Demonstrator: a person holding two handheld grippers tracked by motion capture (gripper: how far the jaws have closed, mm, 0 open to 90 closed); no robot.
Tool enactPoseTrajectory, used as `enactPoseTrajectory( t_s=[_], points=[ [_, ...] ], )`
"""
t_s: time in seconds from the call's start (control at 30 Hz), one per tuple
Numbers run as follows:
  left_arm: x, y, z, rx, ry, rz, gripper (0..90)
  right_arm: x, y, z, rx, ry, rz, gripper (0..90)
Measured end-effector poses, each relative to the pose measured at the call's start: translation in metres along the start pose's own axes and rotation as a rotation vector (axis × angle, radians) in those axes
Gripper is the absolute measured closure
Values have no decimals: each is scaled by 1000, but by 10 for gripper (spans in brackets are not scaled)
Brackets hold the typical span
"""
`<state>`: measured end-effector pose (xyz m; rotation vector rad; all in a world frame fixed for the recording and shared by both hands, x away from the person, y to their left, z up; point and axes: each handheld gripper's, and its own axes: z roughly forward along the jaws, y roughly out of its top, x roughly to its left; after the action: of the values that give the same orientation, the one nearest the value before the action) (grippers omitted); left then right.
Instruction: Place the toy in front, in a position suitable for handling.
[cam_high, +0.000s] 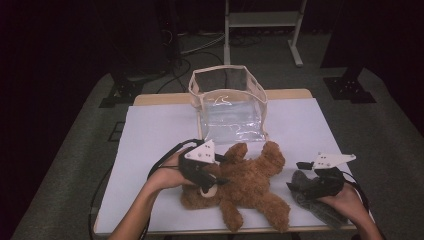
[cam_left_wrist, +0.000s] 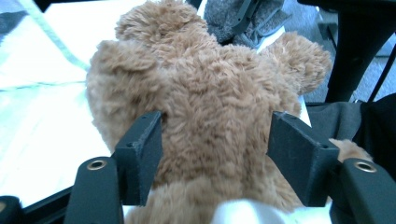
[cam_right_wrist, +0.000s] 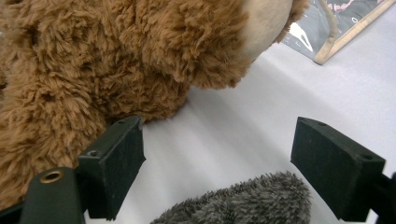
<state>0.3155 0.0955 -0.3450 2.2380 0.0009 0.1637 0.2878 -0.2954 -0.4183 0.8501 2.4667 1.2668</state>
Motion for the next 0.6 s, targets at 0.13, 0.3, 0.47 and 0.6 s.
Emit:
enactPoseTrajectory(
  t_s=[0.13,0.3,0.47,0.6],
  points=[
    [-3,-14,-11,-32,23,-11,310,0,0,-1,1,-3,1,161],
    [-4,-33,-18,-45,51,-32,271,-1,-3,-5,11,-18,-3,163],
    [-7,-48,-21,-77,38,-72,238,-1,-9,-19,17,-47,-7,164],
    [-11,-50,-24,-82,38,-75,233,-4,-22,-41,6,-75,11,182]
  ],
)
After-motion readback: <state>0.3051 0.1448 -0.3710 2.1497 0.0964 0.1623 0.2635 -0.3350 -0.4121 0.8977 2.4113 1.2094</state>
